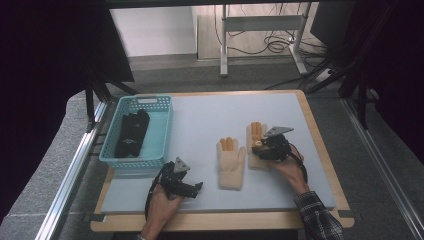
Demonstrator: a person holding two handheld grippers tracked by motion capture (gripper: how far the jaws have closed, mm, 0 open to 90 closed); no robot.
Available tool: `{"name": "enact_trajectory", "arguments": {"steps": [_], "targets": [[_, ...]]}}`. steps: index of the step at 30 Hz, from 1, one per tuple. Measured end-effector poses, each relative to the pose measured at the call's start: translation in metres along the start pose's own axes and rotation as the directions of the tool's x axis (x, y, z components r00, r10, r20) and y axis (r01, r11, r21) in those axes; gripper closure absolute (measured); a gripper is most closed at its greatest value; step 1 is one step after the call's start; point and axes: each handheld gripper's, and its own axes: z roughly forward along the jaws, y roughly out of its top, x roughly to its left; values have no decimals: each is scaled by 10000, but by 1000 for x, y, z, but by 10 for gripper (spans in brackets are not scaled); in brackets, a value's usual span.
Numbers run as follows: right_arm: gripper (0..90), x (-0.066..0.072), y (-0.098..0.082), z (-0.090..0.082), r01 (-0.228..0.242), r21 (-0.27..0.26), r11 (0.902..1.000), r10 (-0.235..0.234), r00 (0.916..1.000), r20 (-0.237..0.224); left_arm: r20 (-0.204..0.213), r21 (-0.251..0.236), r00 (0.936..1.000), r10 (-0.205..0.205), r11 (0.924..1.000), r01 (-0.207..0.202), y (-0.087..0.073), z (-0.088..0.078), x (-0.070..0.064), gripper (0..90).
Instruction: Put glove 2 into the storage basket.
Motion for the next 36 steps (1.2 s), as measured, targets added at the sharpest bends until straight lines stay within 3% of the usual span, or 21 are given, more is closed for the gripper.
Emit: {"name": "enact_trajectory", "arguments": {"steps": [2,3,4,7,13,17,20,25,27,31,32,33,36], "targets": [[449,0,-2,3,79,44,10000,-79,10000,42,-1,-2,10000,-1,10000,1,0,0,0,8],[498,0,-3,5,121,28,9999,-122,9999,108,-9,-11,10000,-1,10000,1,0,0,0,8],[558,-1,-5,4,-164,-34,9999,165,9998,122,-9,-12,10000,-2,10000,2,0,0,0,8],[605,-1,-4,0,-351,-61,9994,352,9993,146,-9,-12,10000,-2,10000,2,0,0,0,8],[613,4,0,-14,-478,-237,9986,485,9984,292,-8,-10,10000,-6,10000,6,0,0,0,8],[613,11,7,-31,-570,-611,9965,576,9983,89,-1,5,10000,-4,10000,4,0,0,0,8],[613,23,15,-49,-472,-857,9952,462,9988,-130,-7,-8,10000,-3,10000,3,0,0,0,8],[613,42,22,-63,-213,-989,9949,170,9989,-441,-17,-29,10000,-15,10000,15,0,0,0,8],[613,57,27,-68,6,-1026,9947,-83,9972,-739,-18,-28,10000,3,10000,-4,0,0,0,8],[612,74,32,-66,310,-969,9948,-414,9934,-1067,-20,-28,10000,7,10000,-7,0,0,0,8],[612,84,35,-60,550,-887,9945,-653,9908,-1188,-18,-27,10000,6,10000,-6,0,0,0,8],[612,84,35,-60,550,-887,9945,-653,9908,-1188,-18,-27,10000,6,10000,-6,0,0,0,8],[611,99,39,-41,902,-639,9939,-983,9854,-1389,-19,-29,10000,8,10000,-9,0,0,0,8]]}}
